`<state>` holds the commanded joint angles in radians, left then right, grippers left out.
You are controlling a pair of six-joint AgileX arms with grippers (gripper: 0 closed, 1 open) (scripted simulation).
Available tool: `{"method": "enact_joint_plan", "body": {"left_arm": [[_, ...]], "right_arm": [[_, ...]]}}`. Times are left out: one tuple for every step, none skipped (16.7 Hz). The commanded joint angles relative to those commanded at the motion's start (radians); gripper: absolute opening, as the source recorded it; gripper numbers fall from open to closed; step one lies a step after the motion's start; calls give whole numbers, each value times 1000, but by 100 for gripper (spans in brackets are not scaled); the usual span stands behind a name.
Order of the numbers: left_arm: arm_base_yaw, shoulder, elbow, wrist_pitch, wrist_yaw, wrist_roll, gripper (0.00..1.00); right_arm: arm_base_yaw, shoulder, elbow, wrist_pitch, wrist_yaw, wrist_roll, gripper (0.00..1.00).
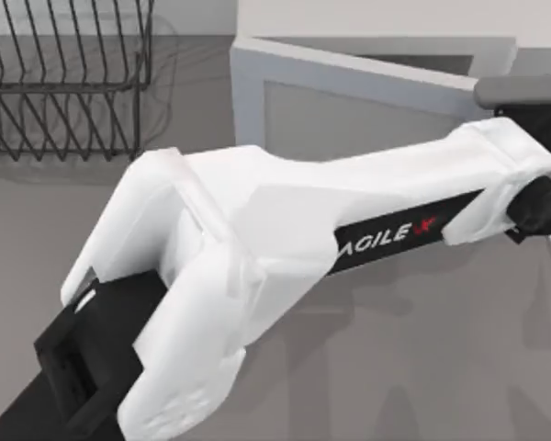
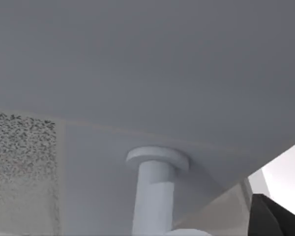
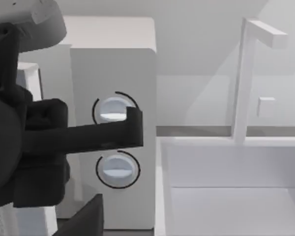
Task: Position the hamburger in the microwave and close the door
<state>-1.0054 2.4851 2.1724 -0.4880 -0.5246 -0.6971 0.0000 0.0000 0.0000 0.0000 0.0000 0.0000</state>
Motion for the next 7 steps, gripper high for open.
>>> {"method": "enact_joint_plan", "body": {"left_arm": [[15,28,44,-12,11,13,0],[29,55,85,-23,22,26,0],[42,79,122,-33,32,37,0],[52,98,151,-42,41,45,0],[60,111,171,-48,47,51,0],[64,118,180,-51,50,54,0],[64,118,181,-51,51,55,0]], "right_arm": [[0,0,0,0,0,0,100],[0,0,0,0,0,0,100],[0,0,0,0,0,0,100],[0,0,0,0,0,0,100],[0,0,0,0,0,0,100],[0,0,0,0,0,0,100],[0,0,0,0,0,0,100]]}}
